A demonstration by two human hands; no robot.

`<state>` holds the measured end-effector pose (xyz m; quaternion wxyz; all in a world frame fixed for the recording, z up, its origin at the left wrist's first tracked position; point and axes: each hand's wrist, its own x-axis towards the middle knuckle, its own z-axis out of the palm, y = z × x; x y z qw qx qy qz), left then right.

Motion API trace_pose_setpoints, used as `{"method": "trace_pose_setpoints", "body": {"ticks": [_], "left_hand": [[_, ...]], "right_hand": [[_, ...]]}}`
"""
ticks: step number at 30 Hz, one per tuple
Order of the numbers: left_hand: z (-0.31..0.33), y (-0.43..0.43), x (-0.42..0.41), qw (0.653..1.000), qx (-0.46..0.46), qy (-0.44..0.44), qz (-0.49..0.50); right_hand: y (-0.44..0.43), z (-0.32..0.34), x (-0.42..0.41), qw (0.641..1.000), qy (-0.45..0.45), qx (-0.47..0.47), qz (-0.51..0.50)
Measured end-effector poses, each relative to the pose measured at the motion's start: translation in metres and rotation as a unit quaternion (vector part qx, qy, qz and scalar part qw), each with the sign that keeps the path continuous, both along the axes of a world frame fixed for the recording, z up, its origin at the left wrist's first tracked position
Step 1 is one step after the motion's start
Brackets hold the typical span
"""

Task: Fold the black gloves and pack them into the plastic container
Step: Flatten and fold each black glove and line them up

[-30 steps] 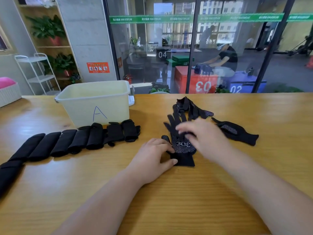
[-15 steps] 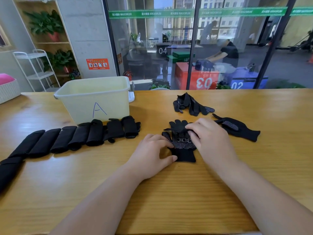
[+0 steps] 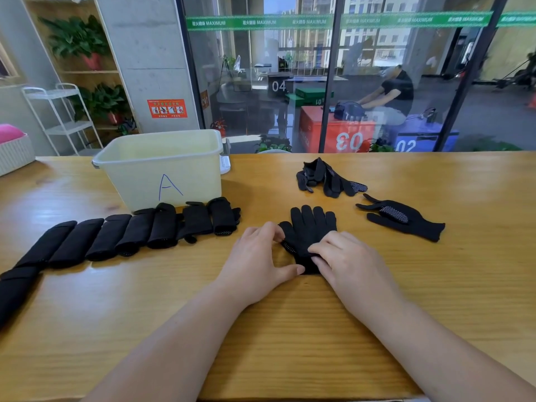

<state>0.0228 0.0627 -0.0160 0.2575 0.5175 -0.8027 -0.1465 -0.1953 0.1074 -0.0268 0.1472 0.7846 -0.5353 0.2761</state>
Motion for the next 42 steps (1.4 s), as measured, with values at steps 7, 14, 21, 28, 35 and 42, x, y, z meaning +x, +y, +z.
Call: {"method": "trace_pose_setpoints", "body": {"ticks": [7,14,21,28,35,42], "left_hand": [[-0.005,-0.004,0.0,1.0,-0.001,0.003,0.0],[-0.007,-0.005,0.0,1.0,-0.004,0.007,0.0],[-0.008,-0.006,0.003,0.999,-0.024,-0.025,-0.018],[-0.008,-0.007,0.003,0.996,-0.032,-0.076,-0.038],[-0.007,-0.009,0.004,0.999,0.008,-0.025,-0.033],[-0.006,-0.012,0.008,0.998,0.031,0.046,-0.017]], "right_hand": [[0.007,0.001,0.001,1.0,-0.006,0.002,0.002],[0.011,-0.001,0.004,1.0,0.01,0.021,-0.002],[0.013,0.006,0.002,0.997,-0.028,0.066,0.006],[0.002,0.015,0.002,0.981,0.008,0.148,-0.126],[-0.058,0.027,0.022,0.959,0.023,0.268,-0.089],[-0.093,0.032,0.022,0.922,0.046,0.367,-0.113]]}}
